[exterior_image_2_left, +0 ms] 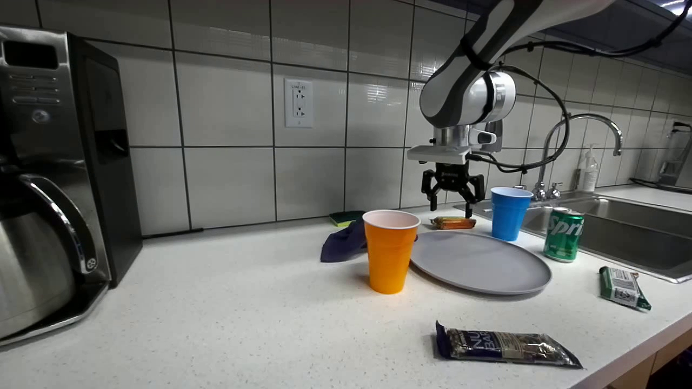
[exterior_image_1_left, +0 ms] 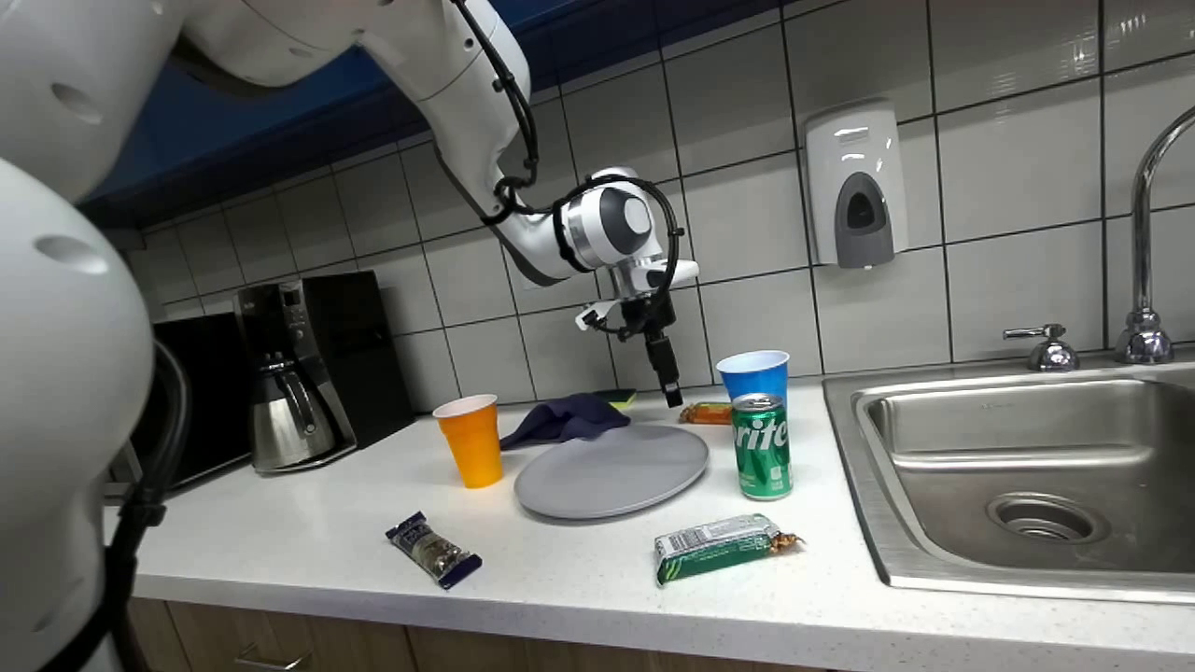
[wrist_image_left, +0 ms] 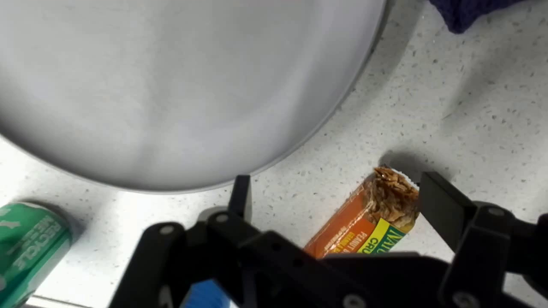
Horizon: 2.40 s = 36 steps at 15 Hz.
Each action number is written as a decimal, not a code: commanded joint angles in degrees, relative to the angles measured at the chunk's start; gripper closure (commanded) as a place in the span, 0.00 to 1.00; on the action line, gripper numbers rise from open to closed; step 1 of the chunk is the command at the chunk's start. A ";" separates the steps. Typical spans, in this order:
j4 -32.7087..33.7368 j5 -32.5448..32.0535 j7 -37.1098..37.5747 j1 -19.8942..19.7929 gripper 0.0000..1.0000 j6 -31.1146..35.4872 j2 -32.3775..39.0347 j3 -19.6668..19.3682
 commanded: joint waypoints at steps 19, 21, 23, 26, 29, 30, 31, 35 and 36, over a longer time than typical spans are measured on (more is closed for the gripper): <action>14.16 2.14 12.26 -6.97 0.00 -7.96 8.17 0.80; 14.64 2.76 12.07 -7.36 0.00 -7.91 8.88 0.96; 15.27 3.23 12.04 -7.63 0.00 -7.82 9.84 1.04; 16.24 3.47 12.15 -7.70 0.00 -7.91 11.15 1.00; 17.35 3.46 12.61 -7.53 0.00 -8.50 12.31 0.77; 17.64 3.49 12.65 -7.52 0.00 -8.87 12.54 0.77; 17.96 3.42 12.77 -7.45 0.00 -9.20 12.76 0.71; 18.84 3.06 13.36 -7.17 0.34 -9.45 13.26 0.43; 18.95 2.99 13.46 -7.15 0.42 -9.56 13.34 0.40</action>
